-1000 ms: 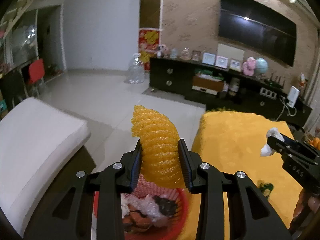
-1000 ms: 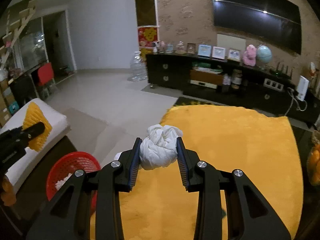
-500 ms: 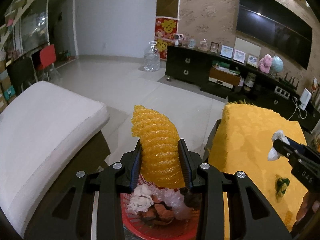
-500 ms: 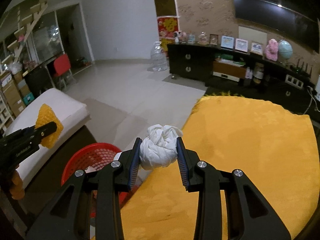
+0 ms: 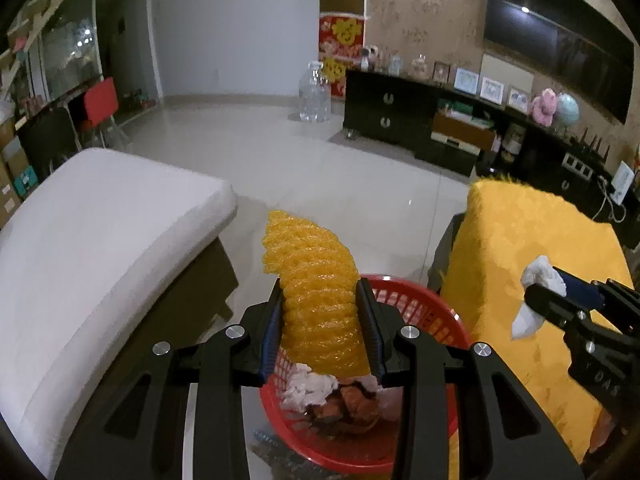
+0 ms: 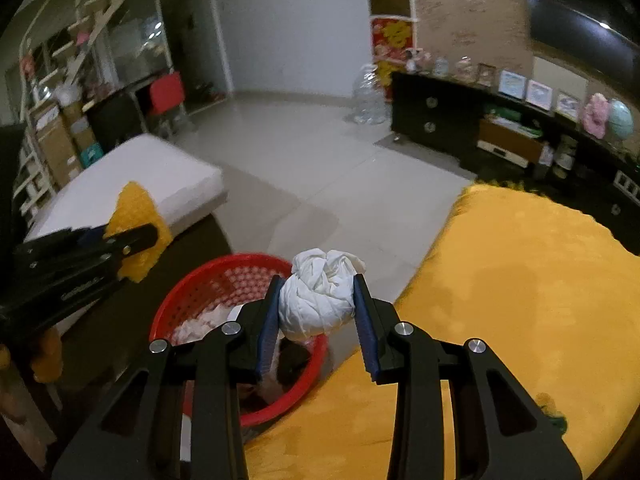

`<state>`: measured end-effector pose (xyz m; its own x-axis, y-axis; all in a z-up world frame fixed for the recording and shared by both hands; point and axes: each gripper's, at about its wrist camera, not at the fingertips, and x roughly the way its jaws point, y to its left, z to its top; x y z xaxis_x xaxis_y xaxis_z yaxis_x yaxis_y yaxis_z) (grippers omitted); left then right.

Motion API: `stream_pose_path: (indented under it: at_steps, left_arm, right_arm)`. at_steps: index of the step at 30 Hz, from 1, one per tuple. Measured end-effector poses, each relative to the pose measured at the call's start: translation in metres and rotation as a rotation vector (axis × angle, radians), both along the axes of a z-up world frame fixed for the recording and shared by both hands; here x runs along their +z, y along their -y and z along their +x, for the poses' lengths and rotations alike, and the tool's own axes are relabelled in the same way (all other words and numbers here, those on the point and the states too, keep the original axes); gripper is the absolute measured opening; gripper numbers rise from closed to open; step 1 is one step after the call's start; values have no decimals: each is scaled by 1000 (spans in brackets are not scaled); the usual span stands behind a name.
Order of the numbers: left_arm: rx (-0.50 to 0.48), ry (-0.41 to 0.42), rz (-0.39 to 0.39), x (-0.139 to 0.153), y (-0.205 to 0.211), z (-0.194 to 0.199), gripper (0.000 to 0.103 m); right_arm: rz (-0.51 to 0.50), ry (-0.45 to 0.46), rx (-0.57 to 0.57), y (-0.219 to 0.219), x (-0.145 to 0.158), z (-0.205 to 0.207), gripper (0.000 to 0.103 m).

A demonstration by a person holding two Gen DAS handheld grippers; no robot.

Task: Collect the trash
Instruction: 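Carry the orange foam net and white tissue over the wastebasket with both grippers, then open both grippers to drop the foam net and tissue into the wastebasket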

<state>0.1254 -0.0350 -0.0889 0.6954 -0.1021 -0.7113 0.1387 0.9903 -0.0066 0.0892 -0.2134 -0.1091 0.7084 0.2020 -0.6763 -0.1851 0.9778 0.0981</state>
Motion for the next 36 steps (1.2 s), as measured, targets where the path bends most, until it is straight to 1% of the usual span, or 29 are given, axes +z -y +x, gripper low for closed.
stream_pose_path:
  at_steps: [5, 10, 11, 13, 16, 18, 19, 20, 23, 25, 29, 33, 36]
  left_arm:
    - [0, -48, 7, -14, -5, 6, 34]
    - [-9, -56, 23, -18, -7, 4, 36]
    - [-9, -59, 25, -19, -8, 4, 38]
    - [-8, -65, 23, -20, -10, 4, 39]
    - [-6, -72, 24, -20, -9, 6, 44]
    - [0, -75, 22, -20, -9, 7, 49]
    - [4, -76, 20, -20, -9, 8, 55]
    - [6, -78, 16, -20, -10, 8, 60]
    - [6, -58, 6, -15, -9, 6, 71]
    - [-1, -45, 5, -12, -6, 5, 75]
    - [-24, -22, -13, -5, 1, 1, 80]
    - [-30, -8, -28, 0, 7, -1, 82]
    - [-42, -1, -32, 3, 17, -4, 84]
  right_arm:
    - [-5, -48, 54, -18, -17, 4, 34]
    - [-5, -85, 98, -31, -29, 4, 36]
    - [-2, -89, 101, -32, -30, 4, 38]
    - [9, -92, 104, -32, -31, 3, 47]
    - [29, -88, 97, -29, -31, 2, 57]
    - [34, -83, 82, -26, -29, 1, 60]
    - [36, -80, 70, -23, -27, 1, 61]
    - [37, -75, 61, -21, -26, 0, 62]
    - [38, -56, 34, -11, -19, -3, 62]
    - [27, -37, 10, -4, -12, -7, 63]
    - [14, -4, -38, 15, -2, -13, 63]
    - [14, 27, -102, 40, 11, -24, 63]
    - [7, 55, -161, 63, 20, -37, 65]
